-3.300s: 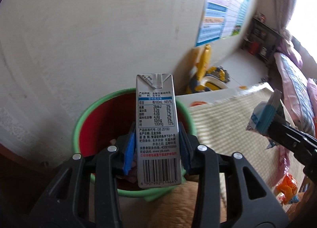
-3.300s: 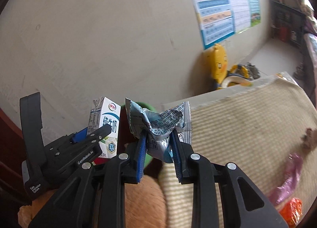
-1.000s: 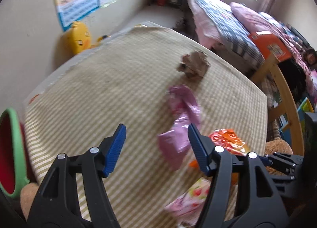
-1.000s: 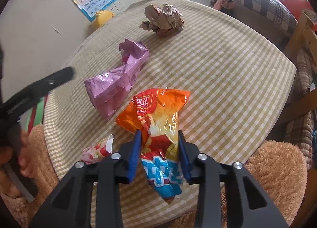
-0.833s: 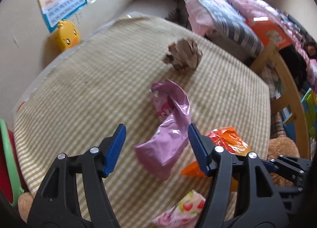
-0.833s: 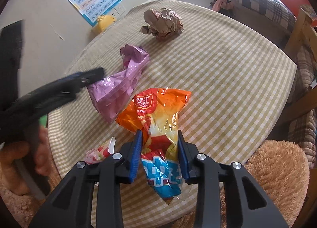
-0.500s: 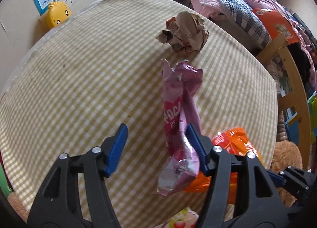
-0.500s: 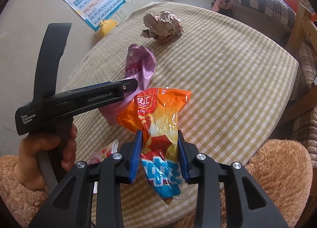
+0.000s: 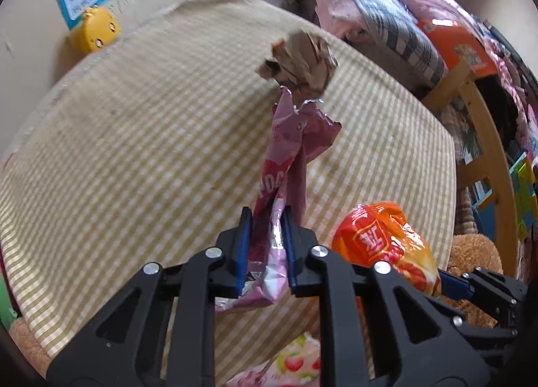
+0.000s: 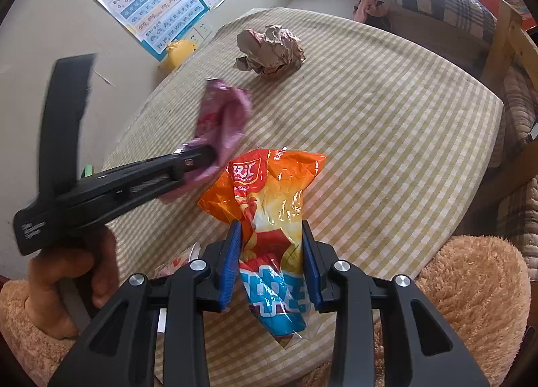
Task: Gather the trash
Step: 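Grasp the pink wrapper with the left tool while the right tool grasps the orange chip bag, then carry the pink wrapper and orange chip bag over the bucket and release both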
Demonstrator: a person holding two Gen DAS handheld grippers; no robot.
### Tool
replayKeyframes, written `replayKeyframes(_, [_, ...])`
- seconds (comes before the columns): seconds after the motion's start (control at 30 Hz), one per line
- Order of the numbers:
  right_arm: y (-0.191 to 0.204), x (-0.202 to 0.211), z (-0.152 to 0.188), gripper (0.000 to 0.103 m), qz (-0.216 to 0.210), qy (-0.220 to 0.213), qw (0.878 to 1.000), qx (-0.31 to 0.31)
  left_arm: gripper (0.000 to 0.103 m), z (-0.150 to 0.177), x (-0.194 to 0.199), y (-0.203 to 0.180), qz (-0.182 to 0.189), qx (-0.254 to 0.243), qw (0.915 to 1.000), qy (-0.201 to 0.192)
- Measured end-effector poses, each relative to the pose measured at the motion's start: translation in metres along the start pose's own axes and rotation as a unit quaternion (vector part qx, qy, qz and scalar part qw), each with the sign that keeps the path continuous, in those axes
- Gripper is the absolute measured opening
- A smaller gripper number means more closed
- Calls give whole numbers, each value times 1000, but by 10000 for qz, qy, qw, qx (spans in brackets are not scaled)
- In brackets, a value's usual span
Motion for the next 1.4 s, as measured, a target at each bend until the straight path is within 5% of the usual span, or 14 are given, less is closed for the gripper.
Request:
replayKeyframes(0.37, [10, 18, -11, 33, 133, -457, 9988, 132, 16, -6, 79, 38, -672, 228, 9941, -817])
replayKeyframes(0.67, [30, 34, -27, 33, 136, -859, 9959, 231, 16, -5, 116, 47, -857, 234, 9890, -1180])
replayKeyframes(1.4, [154, 46, -66, 33, -523, -1259, 9840, 1145, 16, 5, 173, 120, -1457, 804, 9710, -1714])
Point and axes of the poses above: each gripper's, at about its wrist camera, not at the fingertips, and x roughly against the way its jaws point, y to its left, z to its underside, the point moved 6 cm from there along -x, roughly the way its jaws point, and after that the axes turned 3 degrees about -x, right-handed, at the moved point
